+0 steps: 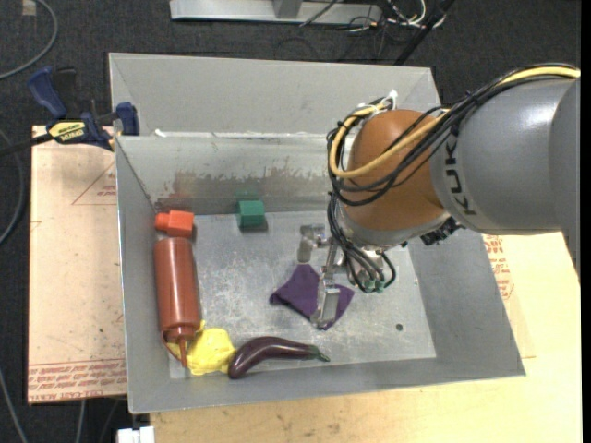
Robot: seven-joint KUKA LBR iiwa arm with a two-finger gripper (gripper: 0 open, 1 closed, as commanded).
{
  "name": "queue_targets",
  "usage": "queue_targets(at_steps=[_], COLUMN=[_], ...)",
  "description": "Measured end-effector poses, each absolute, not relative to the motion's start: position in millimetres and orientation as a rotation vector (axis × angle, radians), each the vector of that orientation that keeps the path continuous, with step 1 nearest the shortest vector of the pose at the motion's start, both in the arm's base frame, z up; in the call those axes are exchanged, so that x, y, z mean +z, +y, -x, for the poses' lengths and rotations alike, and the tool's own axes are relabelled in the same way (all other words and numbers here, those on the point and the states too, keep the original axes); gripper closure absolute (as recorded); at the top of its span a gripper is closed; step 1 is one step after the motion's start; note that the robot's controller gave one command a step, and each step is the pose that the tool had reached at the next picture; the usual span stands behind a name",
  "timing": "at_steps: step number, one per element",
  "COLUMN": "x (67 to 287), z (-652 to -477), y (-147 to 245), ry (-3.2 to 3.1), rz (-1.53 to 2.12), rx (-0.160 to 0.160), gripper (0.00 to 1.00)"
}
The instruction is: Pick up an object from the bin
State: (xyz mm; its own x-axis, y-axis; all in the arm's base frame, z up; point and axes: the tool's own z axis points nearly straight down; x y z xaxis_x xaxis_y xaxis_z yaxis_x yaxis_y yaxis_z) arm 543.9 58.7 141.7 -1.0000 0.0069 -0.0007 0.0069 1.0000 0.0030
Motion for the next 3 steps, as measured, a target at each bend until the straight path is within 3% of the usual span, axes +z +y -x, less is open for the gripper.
queue_targets(at_steps=[1,2,3], x=[142,110,71], z=[-543.8,-552.7,-566.4], y=[59,50,55], ry=[3.141,3.132,3.138], rz=[-0.012,-0.030,-0.002], rx=[0.005,0.008,0.008], gripper=[0.00,0.00,1.00])
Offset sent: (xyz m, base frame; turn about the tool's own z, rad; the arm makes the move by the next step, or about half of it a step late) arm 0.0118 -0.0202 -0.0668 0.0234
